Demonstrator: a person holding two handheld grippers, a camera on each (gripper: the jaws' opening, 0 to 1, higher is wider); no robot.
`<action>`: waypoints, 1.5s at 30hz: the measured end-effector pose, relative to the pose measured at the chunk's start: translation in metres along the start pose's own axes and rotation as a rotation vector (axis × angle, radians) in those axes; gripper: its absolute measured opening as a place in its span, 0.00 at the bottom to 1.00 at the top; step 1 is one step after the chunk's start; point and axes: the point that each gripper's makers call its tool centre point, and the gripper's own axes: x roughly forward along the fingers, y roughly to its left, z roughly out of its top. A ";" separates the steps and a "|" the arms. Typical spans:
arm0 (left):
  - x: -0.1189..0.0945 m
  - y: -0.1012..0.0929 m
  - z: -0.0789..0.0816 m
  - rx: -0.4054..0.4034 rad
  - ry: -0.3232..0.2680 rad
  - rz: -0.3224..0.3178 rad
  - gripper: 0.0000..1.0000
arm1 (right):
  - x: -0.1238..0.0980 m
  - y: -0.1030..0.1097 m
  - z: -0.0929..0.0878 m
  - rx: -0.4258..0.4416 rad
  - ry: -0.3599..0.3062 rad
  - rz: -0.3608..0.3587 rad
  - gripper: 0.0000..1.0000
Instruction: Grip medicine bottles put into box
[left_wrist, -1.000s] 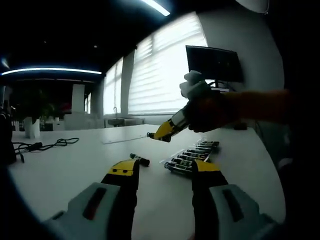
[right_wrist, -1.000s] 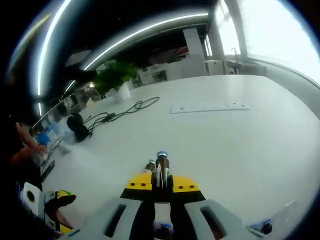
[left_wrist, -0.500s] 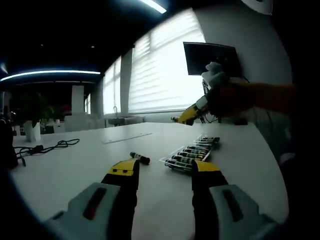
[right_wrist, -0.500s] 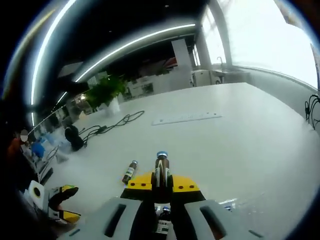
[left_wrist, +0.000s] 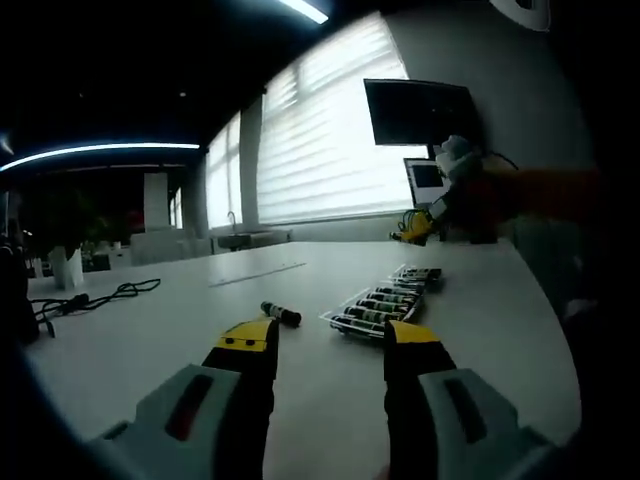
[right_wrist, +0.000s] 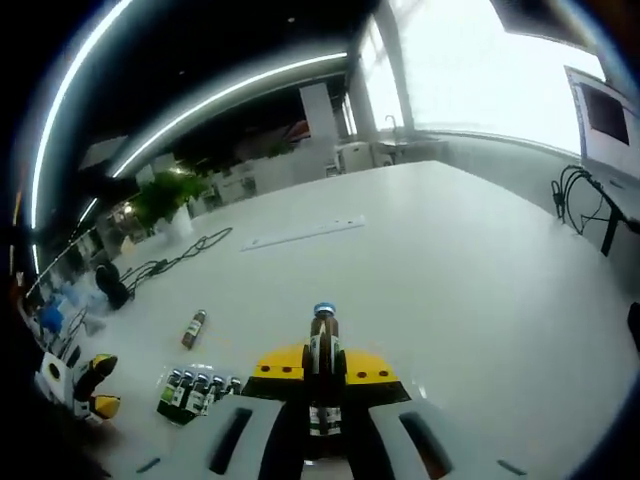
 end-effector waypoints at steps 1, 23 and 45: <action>0.000 0.000 0.000 0.000 0.001 0.001 0.35 | 0.000 -0.002 -0.004 0.003 0.004 -0.003 0.07; 0.000 0.000 -0.002 0.017 0.015 0.010 0.35 | 0.006 -0.019 -0.043 -0.160 0.091 -0.038 0.08; -0.001 0.001 0.000 0.014 0.005 0.011 0.35 | 0.002 -0.019 -0.031 -0.186 0.040 -0.046 0.00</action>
